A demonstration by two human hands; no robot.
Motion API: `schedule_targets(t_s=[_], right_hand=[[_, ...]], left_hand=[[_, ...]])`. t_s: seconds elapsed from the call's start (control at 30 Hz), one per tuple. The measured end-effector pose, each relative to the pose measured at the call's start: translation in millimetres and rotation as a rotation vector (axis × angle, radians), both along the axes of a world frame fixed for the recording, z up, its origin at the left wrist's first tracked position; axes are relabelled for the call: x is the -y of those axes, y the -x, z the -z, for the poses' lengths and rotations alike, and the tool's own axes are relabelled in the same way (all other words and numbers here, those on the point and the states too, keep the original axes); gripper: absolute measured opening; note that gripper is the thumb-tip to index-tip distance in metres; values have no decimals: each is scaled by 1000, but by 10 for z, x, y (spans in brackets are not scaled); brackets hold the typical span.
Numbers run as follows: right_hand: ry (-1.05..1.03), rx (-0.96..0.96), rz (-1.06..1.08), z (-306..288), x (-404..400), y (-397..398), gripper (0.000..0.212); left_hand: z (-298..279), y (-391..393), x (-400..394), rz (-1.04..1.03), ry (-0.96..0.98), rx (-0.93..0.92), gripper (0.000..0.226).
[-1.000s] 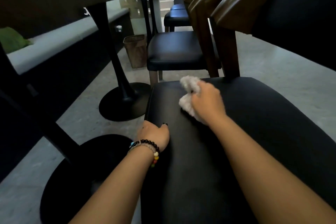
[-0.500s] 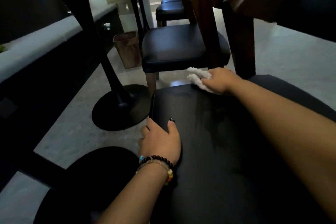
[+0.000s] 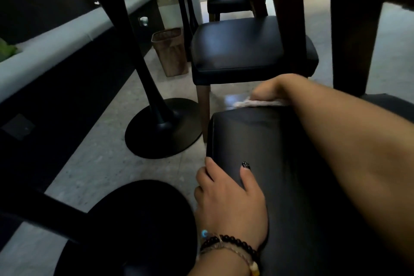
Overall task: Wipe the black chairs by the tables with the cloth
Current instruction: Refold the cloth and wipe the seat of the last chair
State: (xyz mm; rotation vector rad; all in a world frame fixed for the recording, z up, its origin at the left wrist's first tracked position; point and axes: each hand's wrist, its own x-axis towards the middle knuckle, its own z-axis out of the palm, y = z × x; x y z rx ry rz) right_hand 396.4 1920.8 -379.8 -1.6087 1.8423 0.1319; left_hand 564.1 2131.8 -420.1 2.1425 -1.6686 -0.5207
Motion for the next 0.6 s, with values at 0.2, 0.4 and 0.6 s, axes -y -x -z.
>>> schedule_targets(t_s=[0.2,0.4,0.6], right_hand=[[108,117,-189,78,170,-938,37],[548,43,-158,92,-255,-825,24],[766,-31,-25,80,-964,-369,31]], left_hand=[[-9,9,6,6,-10,5,70],[-32,-11,0,21,-38,-47,67],[-53,-28,10,25,-65,-107,67]])
